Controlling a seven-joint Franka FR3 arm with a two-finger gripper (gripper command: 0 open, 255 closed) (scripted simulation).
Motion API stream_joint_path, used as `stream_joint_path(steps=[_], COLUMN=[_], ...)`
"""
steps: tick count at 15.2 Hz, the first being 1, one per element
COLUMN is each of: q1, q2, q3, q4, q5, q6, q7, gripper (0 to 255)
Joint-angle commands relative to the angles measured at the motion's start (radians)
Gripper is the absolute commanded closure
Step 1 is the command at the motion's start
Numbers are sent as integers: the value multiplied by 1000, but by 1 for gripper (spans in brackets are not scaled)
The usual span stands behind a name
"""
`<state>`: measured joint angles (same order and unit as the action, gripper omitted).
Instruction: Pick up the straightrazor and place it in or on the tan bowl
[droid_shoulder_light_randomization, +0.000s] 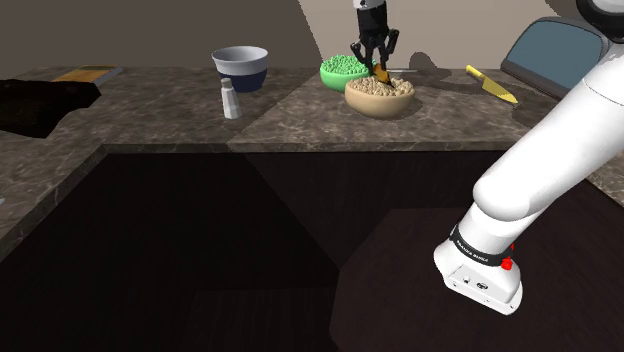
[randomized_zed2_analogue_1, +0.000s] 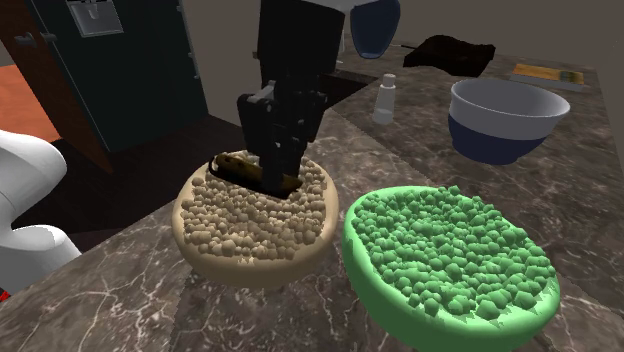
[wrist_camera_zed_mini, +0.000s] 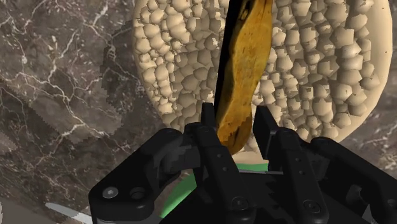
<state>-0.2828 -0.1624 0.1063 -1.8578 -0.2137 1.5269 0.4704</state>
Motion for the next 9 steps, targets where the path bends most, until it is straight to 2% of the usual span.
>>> stream_joint_path(steps=[1,6,7,9], q1=[0,0,0,0], q2=[-1,-1,-1,-1], q3=[0,0,0,0], q4=[-5,-5,-5,-5], q5=[0,0,0,0], q6=[5,5,5,5], q7=[1,1,1,1], gripper=[255,255,0,0])
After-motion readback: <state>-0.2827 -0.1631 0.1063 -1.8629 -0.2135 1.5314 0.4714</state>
